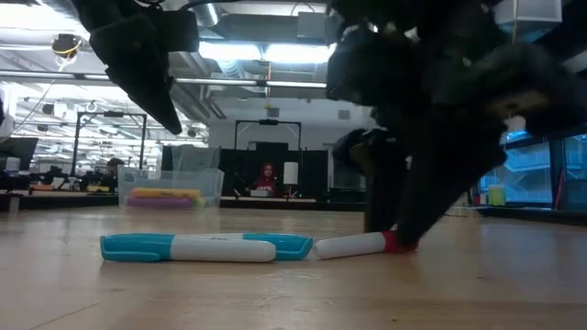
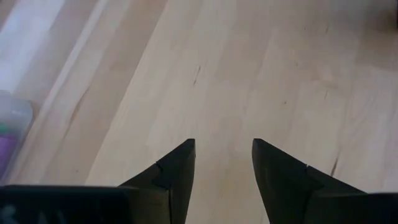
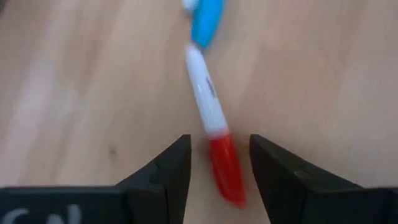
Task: Pick & Place Markers
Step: Put the orange pen into the orange bin
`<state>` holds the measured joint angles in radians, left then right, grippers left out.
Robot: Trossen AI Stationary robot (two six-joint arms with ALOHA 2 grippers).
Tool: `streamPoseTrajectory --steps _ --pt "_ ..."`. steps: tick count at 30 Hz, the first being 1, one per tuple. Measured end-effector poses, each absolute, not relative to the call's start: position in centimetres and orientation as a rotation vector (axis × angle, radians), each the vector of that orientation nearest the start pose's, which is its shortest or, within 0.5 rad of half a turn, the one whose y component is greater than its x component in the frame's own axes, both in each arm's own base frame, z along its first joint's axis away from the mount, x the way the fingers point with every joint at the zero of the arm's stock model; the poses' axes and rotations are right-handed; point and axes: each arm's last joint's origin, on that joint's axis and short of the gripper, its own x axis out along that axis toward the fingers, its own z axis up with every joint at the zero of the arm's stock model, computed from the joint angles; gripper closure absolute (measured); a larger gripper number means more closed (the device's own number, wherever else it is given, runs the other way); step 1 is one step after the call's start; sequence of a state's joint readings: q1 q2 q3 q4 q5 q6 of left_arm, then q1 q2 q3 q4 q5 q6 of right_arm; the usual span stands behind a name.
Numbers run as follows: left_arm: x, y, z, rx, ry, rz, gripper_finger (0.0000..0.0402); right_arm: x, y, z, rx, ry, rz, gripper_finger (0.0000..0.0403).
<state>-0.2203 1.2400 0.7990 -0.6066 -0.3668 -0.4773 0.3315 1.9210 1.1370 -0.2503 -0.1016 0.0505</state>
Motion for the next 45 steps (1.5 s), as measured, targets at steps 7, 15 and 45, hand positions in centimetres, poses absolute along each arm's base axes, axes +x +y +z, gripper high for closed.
streamPoseTrajectory --steps 7,15,45 --pt "22.5 -4.0 22.1 -0.14 0.943 0.357 0.0247 36.1 11.0 13.5 -0.046 1.045 0.368 0.0302" --pt "22.5 -4.1 22.1 -0.18 0.946 0.356 0.0247 36.5 9.0 13.4 0.023 1.067 0.295 0.0369" --pt "18.6 -2.4 23.8 -0.519 0.421 0.621 0.0247 42.0 -1.7 23.6 0.38 0.234 -0.084 0.035"
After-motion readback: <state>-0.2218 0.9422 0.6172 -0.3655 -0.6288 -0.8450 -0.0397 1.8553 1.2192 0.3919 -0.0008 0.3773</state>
